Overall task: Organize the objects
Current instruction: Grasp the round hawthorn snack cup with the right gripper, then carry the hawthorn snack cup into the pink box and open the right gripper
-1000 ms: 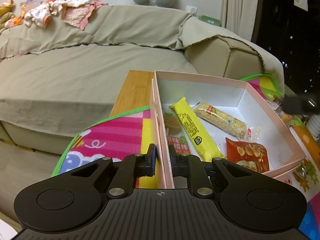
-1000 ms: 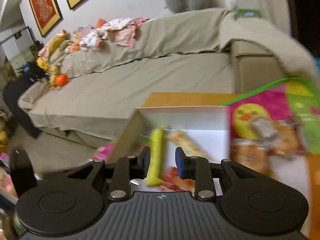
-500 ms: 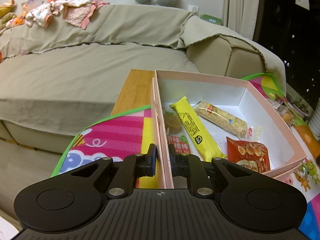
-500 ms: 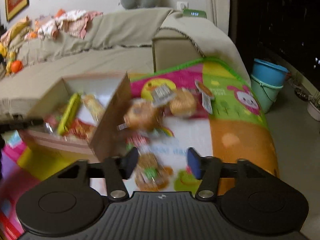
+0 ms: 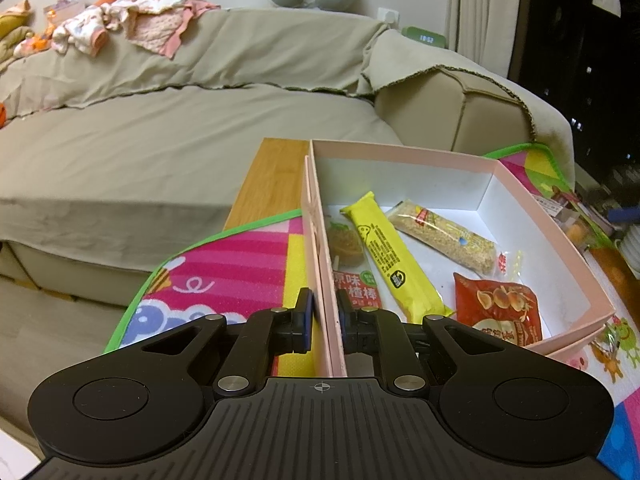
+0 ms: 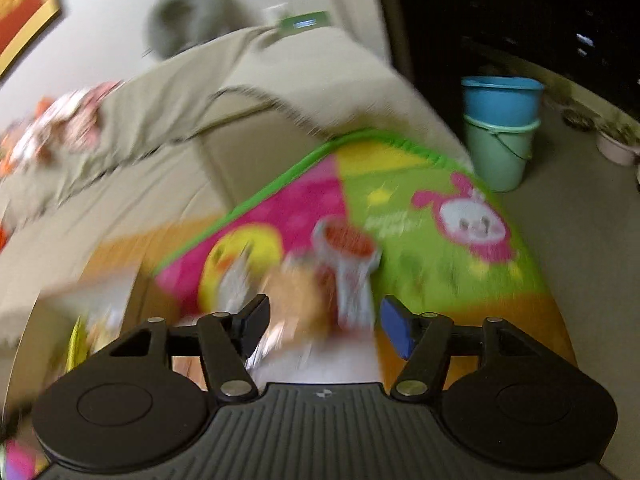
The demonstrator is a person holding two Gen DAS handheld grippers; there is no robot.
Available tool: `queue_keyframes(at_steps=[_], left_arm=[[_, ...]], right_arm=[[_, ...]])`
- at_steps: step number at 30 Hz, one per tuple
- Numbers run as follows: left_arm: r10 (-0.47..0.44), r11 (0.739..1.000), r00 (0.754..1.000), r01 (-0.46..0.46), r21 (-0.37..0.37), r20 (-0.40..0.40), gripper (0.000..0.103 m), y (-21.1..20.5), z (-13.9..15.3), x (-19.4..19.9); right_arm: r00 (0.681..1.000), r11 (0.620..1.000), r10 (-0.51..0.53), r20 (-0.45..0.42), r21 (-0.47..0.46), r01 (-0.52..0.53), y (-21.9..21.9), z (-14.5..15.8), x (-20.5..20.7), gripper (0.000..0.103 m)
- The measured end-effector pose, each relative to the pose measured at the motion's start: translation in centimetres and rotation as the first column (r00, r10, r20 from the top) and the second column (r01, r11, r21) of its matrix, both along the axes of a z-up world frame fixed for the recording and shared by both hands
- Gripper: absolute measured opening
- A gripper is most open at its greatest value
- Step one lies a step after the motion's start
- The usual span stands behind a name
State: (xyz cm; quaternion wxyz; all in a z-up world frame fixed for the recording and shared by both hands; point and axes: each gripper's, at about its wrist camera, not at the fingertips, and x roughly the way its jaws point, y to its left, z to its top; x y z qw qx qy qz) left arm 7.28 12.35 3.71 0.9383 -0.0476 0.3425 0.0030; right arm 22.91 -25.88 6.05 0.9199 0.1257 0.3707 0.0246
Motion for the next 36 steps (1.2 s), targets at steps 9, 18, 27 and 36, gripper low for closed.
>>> queue_keyframes(at_steps=[9, 18, 27, 36], left_arm=[[-0.004, 1.0, 1.0, 0.004, 0.01, -0.01, 0.014, 0.1, 0.0, 0.2], [0.0, 1.0, 1.0, 0.0, 0.0, -0.003, 0.014, 0.0, -0.1, 0.3], [0.001, 1.0, 1.0, -0.001, -0.002, -0.002, 0.014, 0.0, -0.1, 0.3], [0.007, 1.0, 1.0, -0.007, -0.007, 0.001, 0.014, 0.0, 0.0, 0.3]], right_arm=[[0.995, 0.999, -0.026, -0.094, 0.043, 0.03, -0.9, -3.6, 6.6, 0.06], [0.996, 0.999, 0.047, -0.076, 0.008, -0.046, -2.4, -2.1, -0.9, 0.06], [0.982, 0.984, 0.174, -0.076, -0.021, -0.176, -0.5, -0.2, -11.6, 0.06], [0.95, 0.957, 0.291, -0.117, 0.017, -0.291, 3.4, 0.6, -18.3, 0.06]])
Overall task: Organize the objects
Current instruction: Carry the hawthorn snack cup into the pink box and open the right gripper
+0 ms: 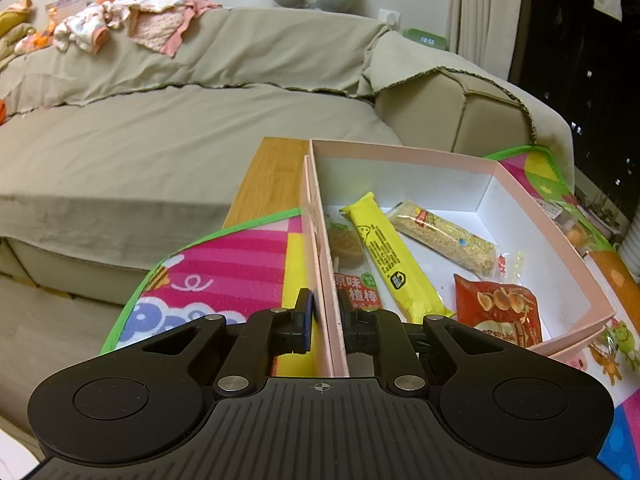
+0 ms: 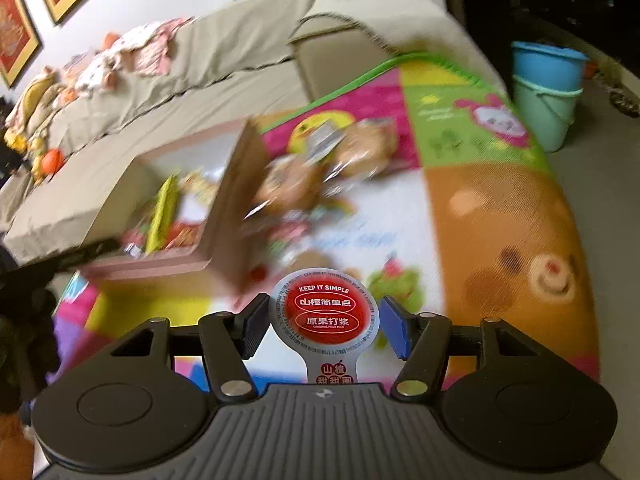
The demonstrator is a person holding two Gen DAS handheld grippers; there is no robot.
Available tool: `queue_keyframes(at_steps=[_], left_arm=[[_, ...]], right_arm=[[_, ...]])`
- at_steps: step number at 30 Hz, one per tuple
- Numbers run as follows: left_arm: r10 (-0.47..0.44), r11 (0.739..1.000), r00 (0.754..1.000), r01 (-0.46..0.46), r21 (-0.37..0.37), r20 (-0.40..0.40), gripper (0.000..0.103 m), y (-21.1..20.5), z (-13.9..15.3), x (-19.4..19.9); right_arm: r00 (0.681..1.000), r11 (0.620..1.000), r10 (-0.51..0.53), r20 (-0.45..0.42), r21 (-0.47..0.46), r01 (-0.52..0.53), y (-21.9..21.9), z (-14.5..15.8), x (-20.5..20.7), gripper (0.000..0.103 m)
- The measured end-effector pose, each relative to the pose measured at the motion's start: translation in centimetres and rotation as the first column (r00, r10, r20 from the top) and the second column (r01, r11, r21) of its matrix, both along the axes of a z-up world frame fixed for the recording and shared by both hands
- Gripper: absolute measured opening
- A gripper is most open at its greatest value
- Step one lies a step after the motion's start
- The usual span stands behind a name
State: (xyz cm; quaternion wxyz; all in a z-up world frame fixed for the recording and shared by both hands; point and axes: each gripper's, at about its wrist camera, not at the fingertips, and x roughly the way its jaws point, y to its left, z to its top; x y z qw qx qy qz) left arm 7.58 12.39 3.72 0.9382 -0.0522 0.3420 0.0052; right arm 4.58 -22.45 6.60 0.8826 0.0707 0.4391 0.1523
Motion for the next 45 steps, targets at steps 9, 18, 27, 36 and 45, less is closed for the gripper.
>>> queue_keyframes(at_steps=[9, 18, 27, 36, 45], left_arm=[[0.001, 1.0, 1.0, -0.001, -0.006, 0.002, 0.014, -0.1, 0.0, -0.2], [0.001, 1.0, 1.0, -0.001, -0.011, 0.003, 0.015, 0.0, -0.1, -0.3], [0.0, 1.0, 1.0, 0.0, -0.01, 0.003, 0.015, 0.0, -0.1, -0.4], [-0.005, 1.0, 1.0, 0.005, -0.006, 0.002, 0.015, 0.1, 0.0, -0.3], [-0.005, 1.0, 1.0, 0.006, -0.008, 0.005, 0.015, 0.1, 0.0, -0.3]], right_arm=[[0.983, 0.969, 0.179, 0.028, -0.177, -0.172, 7.0, -2.3, -3.6, 0.061], [0.975, 0.955, 0.222, 0.011, -0.202, -0.216, 7.9, -2.7, -5.1, 0.066], [0.951, 0.94, 0.305, 0.05, -0.178, -0.292, 8.5, 1.4, -5.0, 0.059], [0.915, 0.975, 0.223, 0.336, -0.067, -0.213, 9.0, 11.1, -0.6, 0.059], [0.95, 0.976, 0.197, 0.244, 0.039, -0.213, 14.1, 9.6, 6.8, 0.059]])
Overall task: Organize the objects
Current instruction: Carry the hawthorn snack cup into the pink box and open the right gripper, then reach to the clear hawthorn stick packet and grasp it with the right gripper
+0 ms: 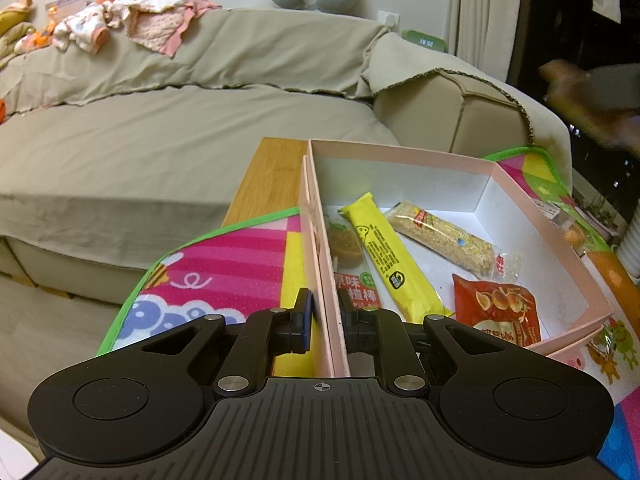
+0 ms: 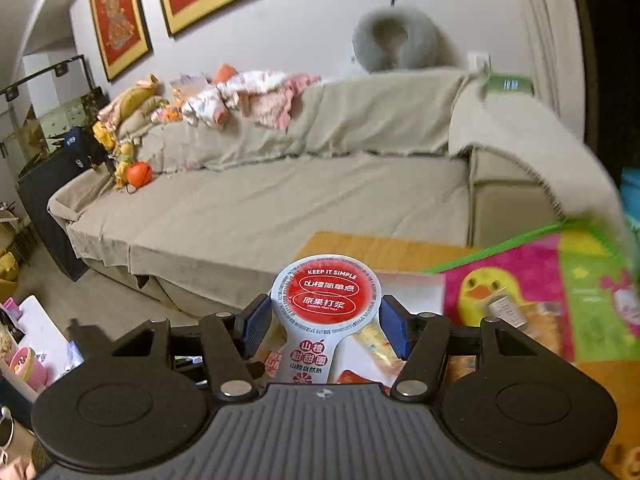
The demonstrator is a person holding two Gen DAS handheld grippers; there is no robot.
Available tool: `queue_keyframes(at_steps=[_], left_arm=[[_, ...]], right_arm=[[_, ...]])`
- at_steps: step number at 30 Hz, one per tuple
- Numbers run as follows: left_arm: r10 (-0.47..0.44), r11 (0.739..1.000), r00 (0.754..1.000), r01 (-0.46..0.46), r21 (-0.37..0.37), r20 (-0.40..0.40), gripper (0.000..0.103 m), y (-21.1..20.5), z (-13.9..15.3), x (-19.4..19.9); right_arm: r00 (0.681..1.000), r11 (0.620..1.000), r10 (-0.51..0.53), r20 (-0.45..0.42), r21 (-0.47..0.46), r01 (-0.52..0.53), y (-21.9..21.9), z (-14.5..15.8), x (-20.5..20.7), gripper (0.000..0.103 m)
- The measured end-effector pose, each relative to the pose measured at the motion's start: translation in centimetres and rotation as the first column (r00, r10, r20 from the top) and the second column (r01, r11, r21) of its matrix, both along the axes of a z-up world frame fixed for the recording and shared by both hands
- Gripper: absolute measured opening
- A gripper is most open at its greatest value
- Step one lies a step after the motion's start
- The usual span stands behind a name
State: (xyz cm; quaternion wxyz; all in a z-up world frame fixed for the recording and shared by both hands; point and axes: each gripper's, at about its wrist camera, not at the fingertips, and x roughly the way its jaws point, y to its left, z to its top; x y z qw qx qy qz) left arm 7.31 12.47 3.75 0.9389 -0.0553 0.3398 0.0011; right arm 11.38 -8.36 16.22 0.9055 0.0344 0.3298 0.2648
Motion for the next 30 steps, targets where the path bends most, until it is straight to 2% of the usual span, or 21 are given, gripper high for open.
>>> queue_keyframes(at_steps=[3, 11, 15, 19, 26, 30], left_arm=[[0.0, 1.0, 1.0, 0.0, -0.001, 0.001, 0.015, 0.0, 0.0, 0.0], [-0.006, 1.0, 1.0, 0.006, -0.006, 0.002, 0.016, 0.1, 0.0, 0.0], [-0.008, 1.0, 1.0, 0.008, -0.006, 0.004, 0.016, 0.1, -0.1, 0.1], [-0.009, 1.0, 1.0, 0.009, -0.007, 0.008, 0.016, 0.1, -0.1, 0.1], [-0.008, 1.0, 1.0, 0.008, -0.008, 0.008, 0.016, 0.1, -0.2, 0.0], [-0.004, 1.0, 1.0, 0.005, -0.01, 0.004, 0.016, 0.2, -0.2, 0.0]], right_arm=[[0.999, 1.0, -0.003, -0.054, 0.011, 0.004, 2.0, -1.5, 2.1, 0.059], [0.996, 0.998, -0.024, -0.088, 0.061, 0.029, 5.2, -3.7, 6.0, 0.061], [0.995, 0.999, -0.024, -0.094, 0.036, 0.028, 4.0, -4.7, 4.8, 0.065], [0.996, 0.998, -0.061, -0.061, -0.02, 0.06, 1.1, -5.5, 2.5, 0.066], [0.989, 0.982, -0.126, 0.075, -0.133, 0.135, -4.4, -5.3, -3.1, 0.072], [0.985, 0.972, -0.164, 0.059, -0.158, 0.172, -7.5, -6.1, -4.5, 0.073]])
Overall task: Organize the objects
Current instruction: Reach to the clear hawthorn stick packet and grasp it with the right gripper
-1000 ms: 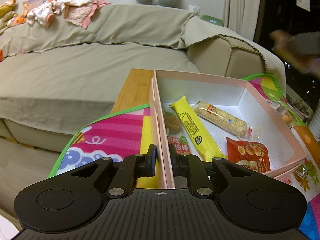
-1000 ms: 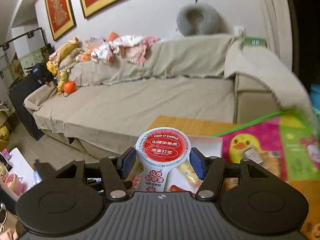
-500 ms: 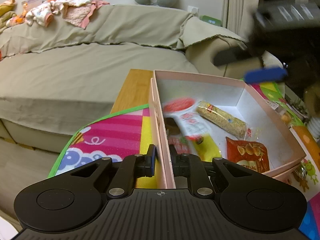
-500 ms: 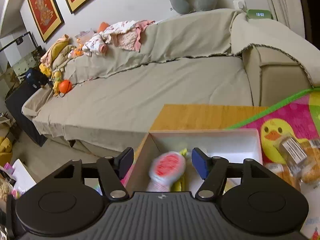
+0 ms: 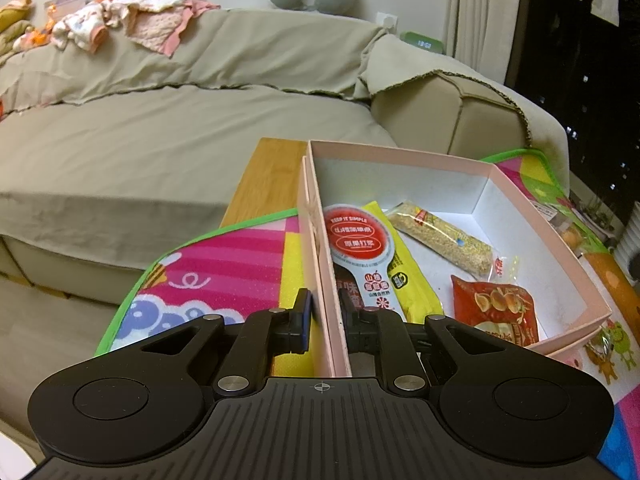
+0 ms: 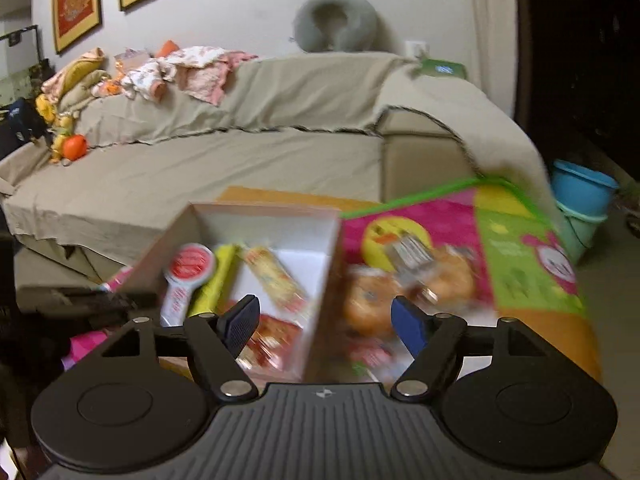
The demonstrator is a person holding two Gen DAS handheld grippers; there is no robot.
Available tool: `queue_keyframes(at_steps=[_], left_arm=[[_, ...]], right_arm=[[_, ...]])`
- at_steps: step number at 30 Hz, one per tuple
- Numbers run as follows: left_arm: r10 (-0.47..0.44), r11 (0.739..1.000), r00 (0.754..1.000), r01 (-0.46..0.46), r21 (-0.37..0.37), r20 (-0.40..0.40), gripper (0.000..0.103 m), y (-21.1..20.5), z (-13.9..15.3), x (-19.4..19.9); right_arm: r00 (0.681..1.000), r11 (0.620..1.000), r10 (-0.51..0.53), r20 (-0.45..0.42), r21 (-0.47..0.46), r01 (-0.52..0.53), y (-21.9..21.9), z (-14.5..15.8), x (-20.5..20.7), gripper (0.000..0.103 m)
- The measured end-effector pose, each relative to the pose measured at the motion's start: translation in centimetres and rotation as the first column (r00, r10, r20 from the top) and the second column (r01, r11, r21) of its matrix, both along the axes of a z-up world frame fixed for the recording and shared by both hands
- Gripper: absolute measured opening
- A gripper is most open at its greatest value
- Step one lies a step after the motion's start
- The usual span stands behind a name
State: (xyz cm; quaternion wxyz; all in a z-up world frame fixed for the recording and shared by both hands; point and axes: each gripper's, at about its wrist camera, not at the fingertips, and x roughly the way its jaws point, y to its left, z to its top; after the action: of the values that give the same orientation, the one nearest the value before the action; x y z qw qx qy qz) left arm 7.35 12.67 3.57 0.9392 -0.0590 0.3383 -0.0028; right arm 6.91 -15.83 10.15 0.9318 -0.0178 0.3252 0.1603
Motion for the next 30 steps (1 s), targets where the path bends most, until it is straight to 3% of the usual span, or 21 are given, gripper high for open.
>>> queue_keyframes(at_steps=[11, 23, 28, 30], left_arm=[[0.005, 1.0, 1.0, -0.005, 0.01, -0.007, 0.015, -0.2, 0.1, -0.1], [0.005, 1.0, 1.0, -0.005, 0.01, -0.007, 0.015, -0.2, 0.0, -0.2], [0.005, 1.0, 1.0, -0.005, 0.011, -0.007, 0.015, -0.2, 0.0, -0.2], [0.006, 1.0, 1.0, -0.005, 0.011, -0.007, 0.015, -0.2, 0.0, -0.2]], right_arm=[[0.988, 0.994, -0.101, -0.114, -0.055, 0.095, -3.9, -4.6, -1.5, 0.083], [0.996, 0.987, 0.013, -0.09, -0.156, -0.027, -1.4, -6.2, -1.3, 0.083], [0.991, 0.989, -0.014, -0.133, -0.15, -0.006, -1.8, -7.4, 1.3, 0.07], [0.987, 0.995, -0.019, -0.161, -0.102, 0.002, -2.3, -7.5, 2.0, 0.058]])
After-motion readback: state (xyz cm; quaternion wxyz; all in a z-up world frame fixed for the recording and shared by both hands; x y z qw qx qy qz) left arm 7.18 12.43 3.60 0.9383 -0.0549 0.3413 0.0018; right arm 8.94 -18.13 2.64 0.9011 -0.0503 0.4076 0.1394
